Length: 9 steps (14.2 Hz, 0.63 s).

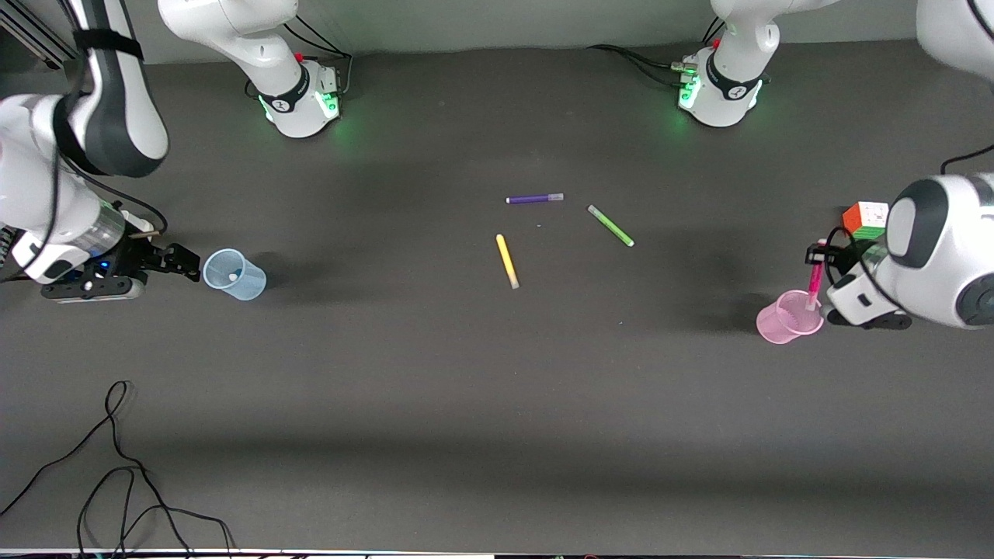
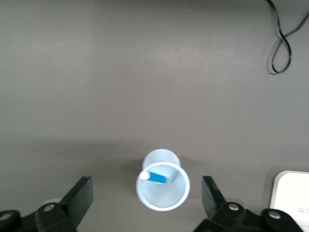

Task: Place pink and blue markers in matching cups
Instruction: 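Lower the pink marker into the pink cup and open the left gripper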

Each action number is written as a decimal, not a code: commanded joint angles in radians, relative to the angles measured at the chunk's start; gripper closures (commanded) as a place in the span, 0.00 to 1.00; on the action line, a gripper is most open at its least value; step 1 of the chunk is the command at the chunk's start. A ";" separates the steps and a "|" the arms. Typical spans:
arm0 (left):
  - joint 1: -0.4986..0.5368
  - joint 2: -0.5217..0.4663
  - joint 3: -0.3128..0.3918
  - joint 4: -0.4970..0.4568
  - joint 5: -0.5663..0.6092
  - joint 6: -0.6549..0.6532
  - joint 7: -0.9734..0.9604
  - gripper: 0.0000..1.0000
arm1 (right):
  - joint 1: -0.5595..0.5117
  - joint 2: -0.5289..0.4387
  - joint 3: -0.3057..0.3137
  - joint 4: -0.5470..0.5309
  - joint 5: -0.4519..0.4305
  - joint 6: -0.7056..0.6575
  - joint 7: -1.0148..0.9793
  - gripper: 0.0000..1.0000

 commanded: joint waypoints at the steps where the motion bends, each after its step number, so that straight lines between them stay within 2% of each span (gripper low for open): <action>1: -0.017 0.110 0.001 0.101 0.037 -0.029 -0.047 1.00 | 0.007 -0.052 0.043 0.068 0.026 -0.113 0.030 0.00; 4: -0.037 0.189 -0.001 0.155 0.063 -0.035 -0.077 1.00 | -0.008 -0.063 0.112 0.194 0.026 -0.292 0.143 0.00; 7: -0.037 0.200 -0.001 0.157 0.065 -0.031 -0.079 1.00 | -0.057 -0.098 0.173 0.211 0.026 -0.331 0.157 0.00; 8: -0.037 0.204 -0.001 0.166 0.065 -0.034 -0.079 0.89 | -0.074 -0.114 0.197 0.211 0.026 -0.341 0.157 0.00; 9: -0.037 0.217 -0.001 0.183 0.065 -0.037 -0.068 0.28 | -0.074 -0.120 0.201 0.211 0.026 -0.342 0.159 0.00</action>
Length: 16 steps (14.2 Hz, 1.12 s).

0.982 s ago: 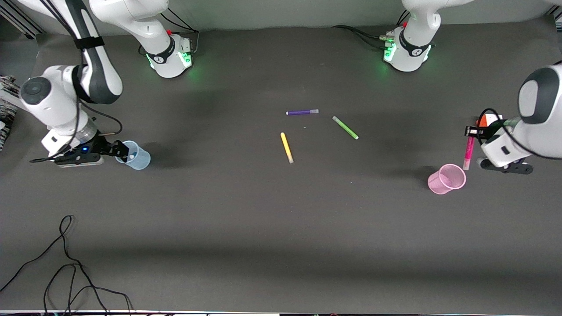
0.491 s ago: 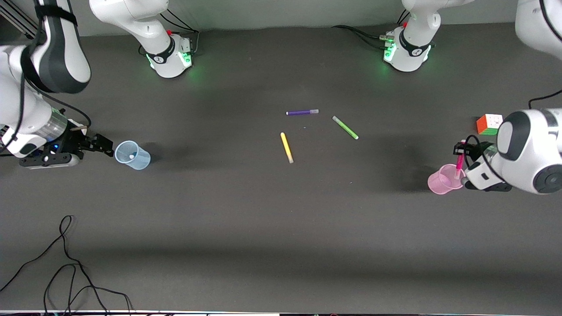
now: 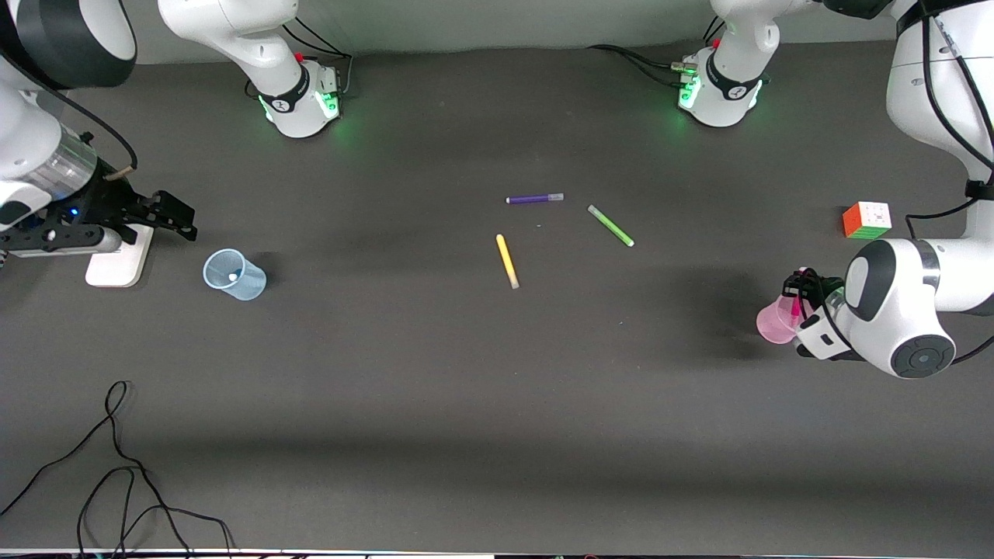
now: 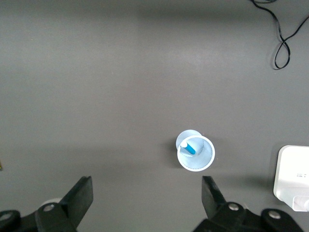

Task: Place pink and blue markers in matching cups
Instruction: 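Lower the pink marker into the pink cup and open the left gripper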

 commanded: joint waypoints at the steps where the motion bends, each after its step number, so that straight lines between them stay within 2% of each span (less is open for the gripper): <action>1: -0.011 0.028 0.005 0.069 0.015 -0.041 -0.011 0.01 | -0.028 -0.030 0.034 0.007 0.011 -0.020 0.021 0.00; 6: -0.013 0.015 0.005 0.195 0.009 -0.135 -0.064 0.00 | -0.031 0.014 0.003 0.033 0.013 -0.020 0.019 0.00; 8: -0.017 -0.030 0.001 0.192 0.011 -0.150 -0.080 0.00 | -0.031 0.014 0.003 0.031 0.013 -0.020 0.019 0.00; 11: -0.005 -0.158 -0.015 0.126 -0.009 -0.100 -0.043 0.00 | -0.025 0.013 0.005 0.036 0.013 -0.020 0.021 0.00; 14: 0.000 -0.344 -0.015 -0.021 -0.069 0.037 -0.006 0.00 | -0.023 0.033 0.014 0.080 0.011 -0.020 0.012 0.00; 16: -0.002 -0.415 -0.015 -0.058 -0.081 0.063 -0.006 0.00 | -0.023 0.048 0.014 0.132 0.022 -0.084 0.018 0.00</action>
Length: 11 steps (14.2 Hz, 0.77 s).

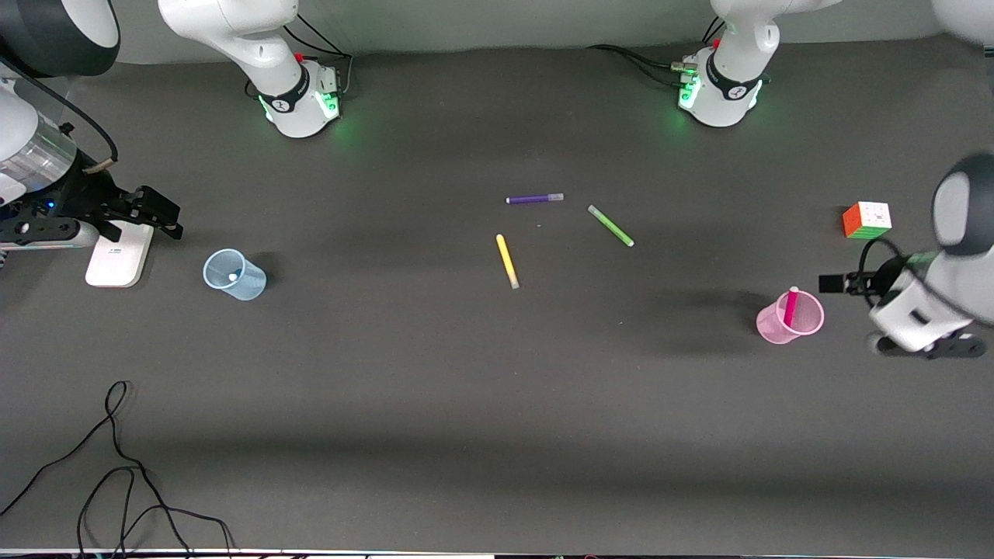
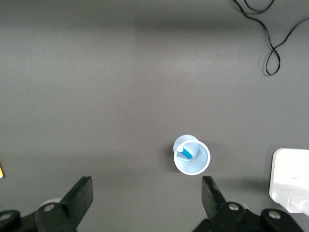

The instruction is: Place pink and blue markers in matching cups

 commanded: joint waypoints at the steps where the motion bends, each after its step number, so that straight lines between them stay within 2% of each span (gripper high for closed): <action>1: -0.005 -0.144 0.004 -0.125 -0.027 0.059 0.016 0.00 | -0.003 0.044 0.002 0.110 0.066 -0.136 0.013 0.00; 2: -0.005 -0.167 0.003 -0.124 -0.043 0.059 0.015 0.00 | -0.004 0.046 -0.004 0.120 0.098 -0.167 0.006 0.00; 4: -0.008 -0.212 0.009 -0.121 -0.106 0.050 0.015 0.00 | -0.006 0.069 -0.004 0.135 0.096 -0.169 0.004 0.00; 6: -0.048 -0.252 0.029 -0.119 -0.131 0.034 0.012 0.00 | -0.004 0.116 -0.002 0.201 0.091 -0.177 0.007 0.00; 8: -0.105 -0.269 0.073 -0.119 -0.143 0.013 0.006 0.00 | -0.004 0.133 -0.002 0.207 0.091 -0.178 0.004 0.00; 11: -0.103 -0.278 0.069 -0.121 -0.145 0.007 0.006 0.00 | -0.001 0.132 0.001 0.207 0.064 -0.180 0.004 0.00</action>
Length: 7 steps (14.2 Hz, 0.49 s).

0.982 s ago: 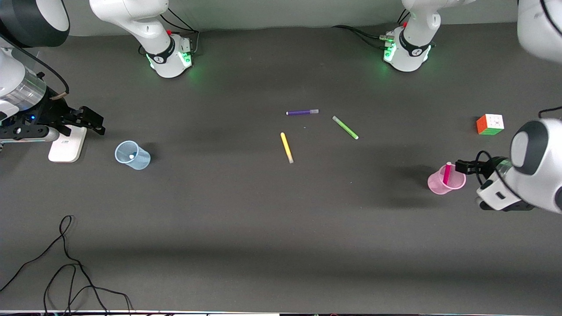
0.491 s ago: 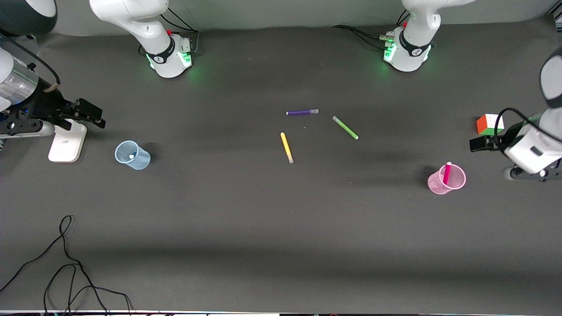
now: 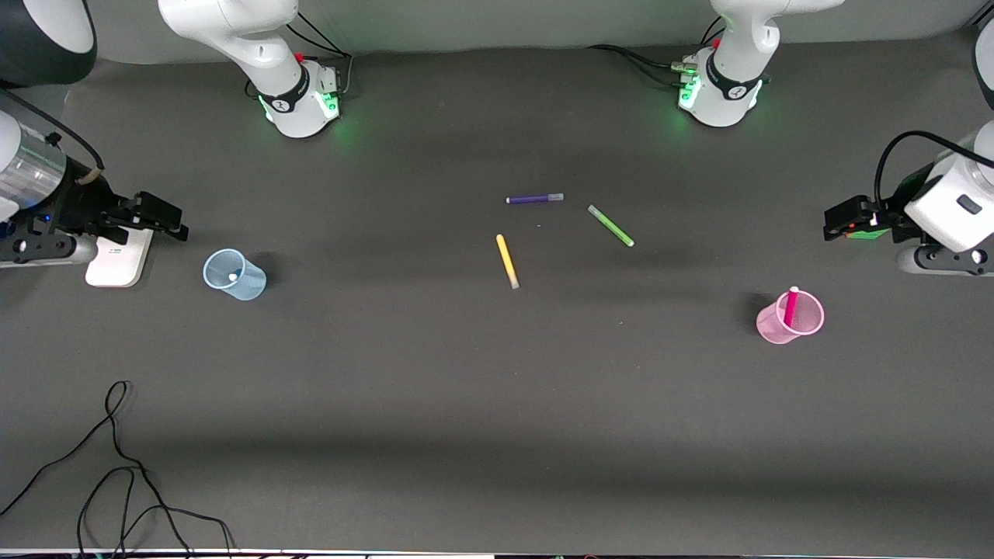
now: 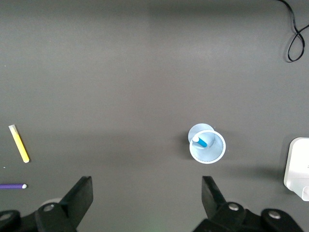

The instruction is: Place pink and blue markers in matching cups

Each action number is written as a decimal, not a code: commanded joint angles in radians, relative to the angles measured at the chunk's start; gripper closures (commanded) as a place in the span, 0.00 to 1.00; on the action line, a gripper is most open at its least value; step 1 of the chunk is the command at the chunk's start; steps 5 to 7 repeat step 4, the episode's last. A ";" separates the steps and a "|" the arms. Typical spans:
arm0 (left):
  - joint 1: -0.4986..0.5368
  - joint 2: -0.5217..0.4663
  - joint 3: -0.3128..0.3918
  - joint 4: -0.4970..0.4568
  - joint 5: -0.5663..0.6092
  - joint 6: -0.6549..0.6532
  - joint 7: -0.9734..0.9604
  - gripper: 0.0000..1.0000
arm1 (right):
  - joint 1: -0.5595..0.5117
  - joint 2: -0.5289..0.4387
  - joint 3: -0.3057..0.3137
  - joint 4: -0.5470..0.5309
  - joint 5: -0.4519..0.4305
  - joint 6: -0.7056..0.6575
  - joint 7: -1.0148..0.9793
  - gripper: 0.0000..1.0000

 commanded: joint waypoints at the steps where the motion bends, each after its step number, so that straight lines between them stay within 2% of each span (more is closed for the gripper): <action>1: -0.018 -0.029 0.022 -0.031 -0.013 -0.007 0.004 0.00 | -0.001 0.013 0.005 0.036 -0.016 -0.031 0.002 0.00; 7: -0.018 -0.029 0.023 -0.030 -0.011 -0.020 0.010 0.00 | -0.001 0.014 0.006 0.036 -0.016 -0.030 0.004 0.00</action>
